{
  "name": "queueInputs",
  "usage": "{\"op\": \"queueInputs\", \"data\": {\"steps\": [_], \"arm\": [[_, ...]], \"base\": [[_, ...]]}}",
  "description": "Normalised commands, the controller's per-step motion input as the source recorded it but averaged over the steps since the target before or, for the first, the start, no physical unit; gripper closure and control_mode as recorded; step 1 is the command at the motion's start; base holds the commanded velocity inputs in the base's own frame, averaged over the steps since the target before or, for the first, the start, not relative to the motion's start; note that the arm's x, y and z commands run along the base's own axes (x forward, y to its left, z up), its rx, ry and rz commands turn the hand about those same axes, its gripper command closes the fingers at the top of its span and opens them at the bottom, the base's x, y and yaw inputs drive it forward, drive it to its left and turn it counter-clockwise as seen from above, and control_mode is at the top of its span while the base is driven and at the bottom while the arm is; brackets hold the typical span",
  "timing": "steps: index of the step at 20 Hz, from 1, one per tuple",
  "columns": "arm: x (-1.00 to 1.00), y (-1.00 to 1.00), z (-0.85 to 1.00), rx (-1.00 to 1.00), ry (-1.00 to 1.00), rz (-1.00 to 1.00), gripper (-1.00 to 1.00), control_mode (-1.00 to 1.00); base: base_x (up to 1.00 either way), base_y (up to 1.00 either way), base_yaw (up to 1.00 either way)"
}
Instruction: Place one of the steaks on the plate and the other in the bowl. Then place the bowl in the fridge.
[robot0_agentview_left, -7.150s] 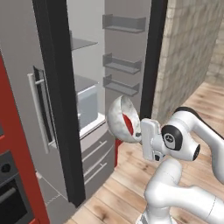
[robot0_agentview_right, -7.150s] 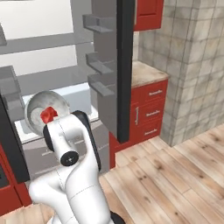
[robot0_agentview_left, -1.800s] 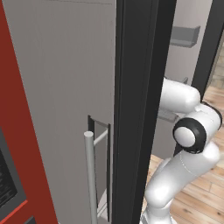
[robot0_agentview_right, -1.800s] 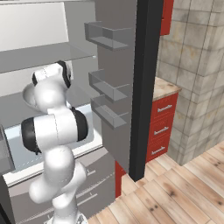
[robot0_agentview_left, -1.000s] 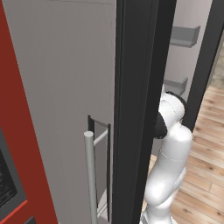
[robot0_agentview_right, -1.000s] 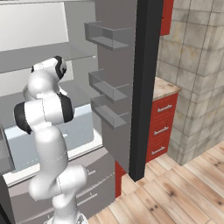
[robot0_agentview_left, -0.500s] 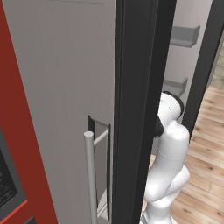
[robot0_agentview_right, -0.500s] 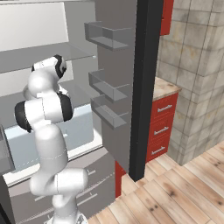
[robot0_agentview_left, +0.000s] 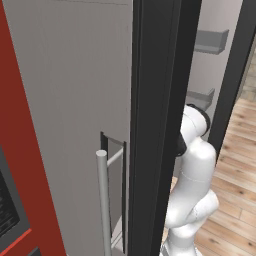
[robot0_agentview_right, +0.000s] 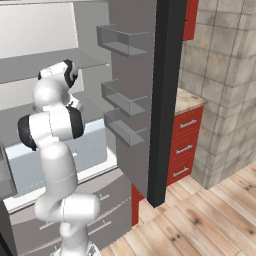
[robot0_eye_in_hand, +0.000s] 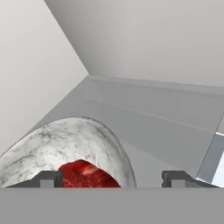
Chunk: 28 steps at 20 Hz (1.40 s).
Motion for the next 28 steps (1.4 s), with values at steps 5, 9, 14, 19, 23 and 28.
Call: {"op": "queueInputs", "data": {"steps": [5, 9, 14, 19, 23, 28], "arm": [[-0.02, 0.07, 0.87, -0.04, 0.01, -0.04, -1.00, -1.00], [-0.53, -0.75, 0.65, 0.00, -0.23, 0.00, -1.00, -1.00], [-0.82, -1.00, 0.05, 0.00, -0.04, 0.00, -1.00, -1.00], [-1.00, -0.92, 0.00, 0.08, 0.01, 0.00, -1.00, -1.00], [-1.00, -0.93, 0.01, 0.06, 0.03, 0.00, -1.00, -1.00], [-1.00, -0.77, -0.06, 0.01, 0.00, 0.00, -1.00, -1.00]], "base": [[0.00, 0.00, 0.00], [0.00, 0.00, 0.00], [0.00, 0.00, 0.00], [0.00, 0.00, 0.00], [0.00, 0.00, 0.00], [0.00, 0.00, 0.00]]}}
